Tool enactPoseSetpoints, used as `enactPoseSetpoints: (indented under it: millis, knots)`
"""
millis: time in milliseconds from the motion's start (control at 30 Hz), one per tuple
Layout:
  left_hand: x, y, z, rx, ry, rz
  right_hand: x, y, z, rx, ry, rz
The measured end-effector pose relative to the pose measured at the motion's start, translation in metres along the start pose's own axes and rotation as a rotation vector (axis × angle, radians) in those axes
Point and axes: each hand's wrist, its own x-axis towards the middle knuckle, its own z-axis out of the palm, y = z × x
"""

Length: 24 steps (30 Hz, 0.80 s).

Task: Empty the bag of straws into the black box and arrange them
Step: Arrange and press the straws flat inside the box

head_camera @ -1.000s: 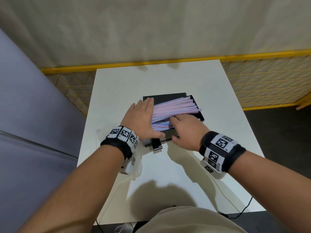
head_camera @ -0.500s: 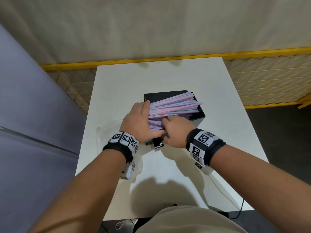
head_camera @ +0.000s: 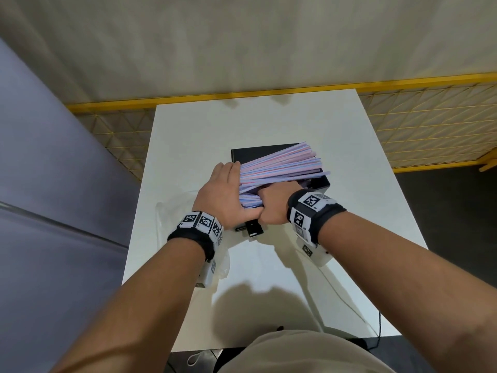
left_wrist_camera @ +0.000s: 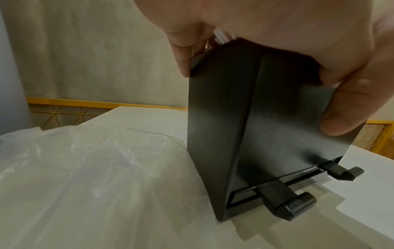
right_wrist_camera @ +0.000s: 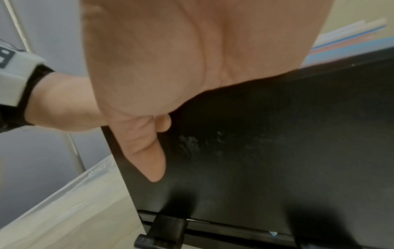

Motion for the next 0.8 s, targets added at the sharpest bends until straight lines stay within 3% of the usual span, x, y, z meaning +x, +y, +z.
enactPoseSetpoints:
  millis: [300, 800]
  knots:
    - [0.0, -0.001, -0.001, -0.013, 0.003, 0.028, -0.002, 0.005, 0.008, -0.056, 0.08, -0.018]
    - [-0.001, 0.0, -0.004, -0.005, -0.011, 0.04, -0.003, 0.014, -0.005, 0.1, -0.067, -0.061]
